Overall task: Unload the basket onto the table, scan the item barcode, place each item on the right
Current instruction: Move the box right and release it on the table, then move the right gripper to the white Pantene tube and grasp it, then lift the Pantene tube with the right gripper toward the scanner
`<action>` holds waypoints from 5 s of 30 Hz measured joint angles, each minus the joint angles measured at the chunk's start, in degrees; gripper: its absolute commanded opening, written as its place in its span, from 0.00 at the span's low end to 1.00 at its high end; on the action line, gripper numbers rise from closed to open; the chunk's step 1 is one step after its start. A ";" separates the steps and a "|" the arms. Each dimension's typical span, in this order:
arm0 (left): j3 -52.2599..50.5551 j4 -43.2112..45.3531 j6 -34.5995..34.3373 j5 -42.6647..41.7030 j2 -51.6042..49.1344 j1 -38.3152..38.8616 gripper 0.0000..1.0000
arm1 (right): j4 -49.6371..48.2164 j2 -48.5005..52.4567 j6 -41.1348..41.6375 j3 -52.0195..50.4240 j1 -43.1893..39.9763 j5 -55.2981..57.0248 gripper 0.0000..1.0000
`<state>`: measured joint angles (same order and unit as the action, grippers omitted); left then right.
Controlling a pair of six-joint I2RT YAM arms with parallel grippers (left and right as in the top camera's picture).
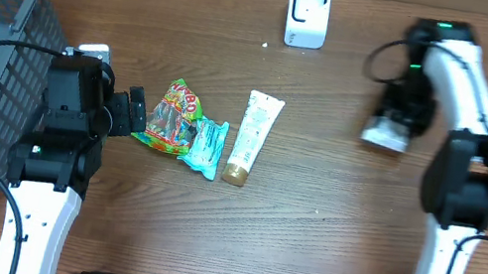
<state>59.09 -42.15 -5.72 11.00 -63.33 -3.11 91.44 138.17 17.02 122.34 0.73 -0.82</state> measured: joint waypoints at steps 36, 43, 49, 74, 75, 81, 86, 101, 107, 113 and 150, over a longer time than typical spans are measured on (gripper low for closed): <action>0.00 0.00 0.00 0.00 0.00 0.00 1.00 | 5.03 -2.99 -12.09 11.61 10.21 -23.06 0.92; 0.00 0.00 0.00 0.00 0.00 0.00 1.00 | -5.20 -3.02 -11.30 2.05 19.89 -24.13 0.83; 0.00 0.00 0.00 0.00 0.00 0.00 1.00 | -16.06 -2.99 -11.06 -2.25 26.69 -24.65 0.83; 0.00 0.00 0.00 0.00 0.00 0.00 1.00 | -22.01 -2.36 9.77 -4.66 38.36 -13.20 0.70; 0.00 0.00 0.00 0.00 0.00 0.00 1.00 | -21.33 -2.36 10.01 -4.85 38.36 -12.98 0.70; 0.00 0.00 0.00 0.00 0.00 0.00 1.00 | -17.57 -2.45 10.36 -5.16 37.97 -10.03 0.75; 0.00 0.00 0.00 0.00 0.00 0.00 1.00 | -15.37 -2.47 7.74 -5.44 35.89 -5.88 0.81; 0.00 -0.02 0.00 0.00 0.00 0.00 1.00 | -11.47 -0.87 -3.61 -0.79 21.22 0.57 0.82; 0.00 0.00 0.00 0.00 0.00 0.00 1.00 | -0.35 -1.16 -0.46 9.01 21.68 -4.57 0.77; 0.00 0.00 0.00 0.00 0.00 0.00 1.00 | 2.14 -1.25 4.28 7.45 23.56 -7.74 0.85; 0.00 0.00 0.00 0.00 0.00 0.00 1.00 | -12.76 -1.29 4.28 -6.60 24.61 1.77 0.62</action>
<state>59.09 -42.15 -5.72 11.00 -63.33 -3.11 78.67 136.88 21.30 115.74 25.34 0.95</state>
